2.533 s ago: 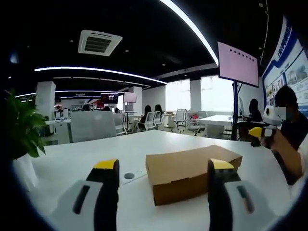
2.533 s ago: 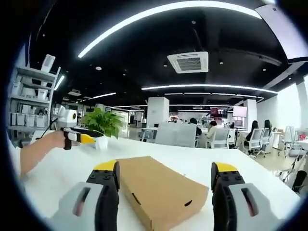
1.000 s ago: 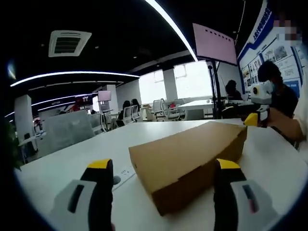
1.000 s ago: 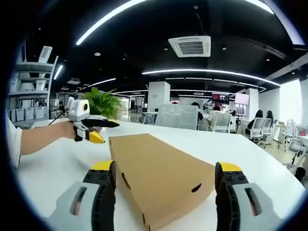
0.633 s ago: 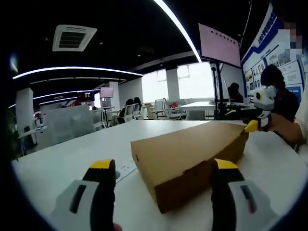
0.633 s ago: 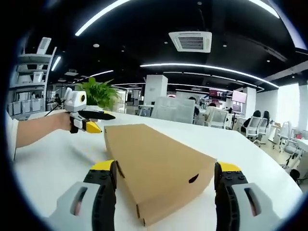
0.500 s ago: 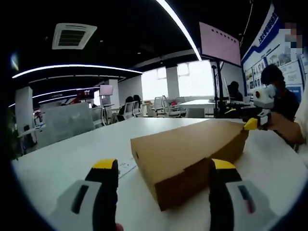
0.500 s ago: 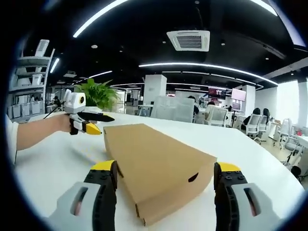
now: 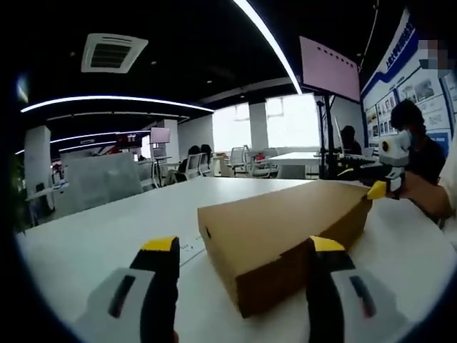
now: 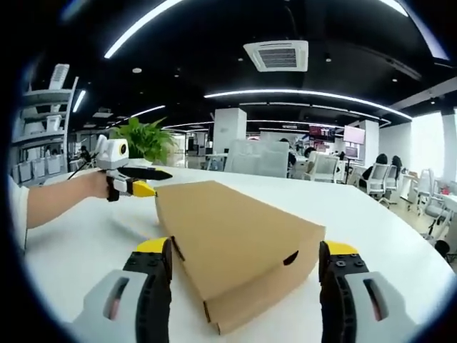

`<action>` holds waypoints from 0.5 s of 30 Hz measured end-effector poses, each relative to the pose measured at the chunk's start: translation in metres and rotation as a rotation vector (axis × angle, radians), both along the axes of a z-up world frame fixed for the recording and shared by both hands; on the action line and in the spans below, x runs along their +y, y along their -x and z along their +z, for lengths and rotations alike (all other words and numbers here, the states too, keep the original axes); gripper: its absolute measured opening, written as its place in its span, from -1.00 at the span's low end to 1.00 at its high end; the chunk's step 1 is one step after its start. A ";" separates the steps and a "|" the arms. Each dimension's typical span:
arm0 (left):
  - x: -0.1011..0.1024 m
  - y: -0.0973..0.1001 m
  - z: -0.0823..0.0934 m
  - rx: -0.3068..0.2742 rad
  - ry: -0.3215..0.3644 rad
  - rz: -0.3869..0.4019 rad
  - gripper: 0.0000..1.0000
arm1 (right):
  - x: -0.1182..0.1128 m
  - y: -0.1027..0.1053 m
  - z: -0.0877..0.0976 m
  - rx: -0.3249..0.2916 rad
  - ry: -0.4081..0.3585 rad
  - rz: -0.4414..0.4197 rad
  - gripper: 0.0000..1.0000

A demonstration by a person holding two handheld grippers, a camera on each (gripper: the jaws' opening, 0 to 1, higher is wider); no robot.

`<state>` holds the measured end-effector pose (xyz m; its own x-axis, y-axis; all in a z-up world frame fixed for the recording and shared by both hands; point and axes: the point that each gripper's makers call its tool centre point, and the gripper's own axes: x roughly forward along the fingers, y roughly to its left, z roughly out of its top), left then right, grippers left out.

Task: Operate the shoe box by opening the lid, removing the specified soft item, and placing it in the target area until the item is outside and the box remains undamaged.

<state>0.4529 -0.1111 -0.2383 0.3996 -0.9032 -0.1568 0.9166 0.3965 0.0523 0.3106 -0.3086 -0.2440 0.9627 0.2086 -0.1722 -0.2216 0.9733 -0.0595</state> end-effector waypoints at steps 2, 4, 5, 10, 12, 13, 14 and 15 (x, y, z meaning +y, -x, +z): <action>-0.002 0.003 -0.001 -0.008 -0.005 -0.020 0.56 | 0.003 -0.001 -0.002 0.003 -0.004 0.002 0.76; 0.000 0.001 -0.002 -0.002 -0.003 -0.008 0.57 | 0.005 -0.001 -0.003 0.004 0.005 0.005 0.77; 0.001 0.001 -0.002 0.004 0.005 -0.011 0.58 | 0.005 -0.001 -0.004 0.007 0.009 0.004 0.78; 0.000 0.002 -0.005 0.011 0.021 -0.033 0.52 | 0.006 -0.002 -0.005 0.003 0.013 0.009 0.85; -0.001 0.005 -0.009 0.016 0.016 -0.046 0.54 | 0.006 -0.003 -0.006 0.003 0.019 0.002 0.85; -0.001 0.006 -0.009 0.020 0.021 -0.051 0.56 | 0.007 -0.004 -0.006 -0.006 0.024 0.008 0.85; -0.002 0.007 -0.009 0.025 0.029 -0.054 0.60 | 0.008 -0.004 -0.006 -0.004 0.024 0.010 0.86; -0.003 0.007 -0.009 0.024 0.030 -0.054 0.62 | 0.009 -0.004 -0.006 -0.004 0.024 0.010 0.86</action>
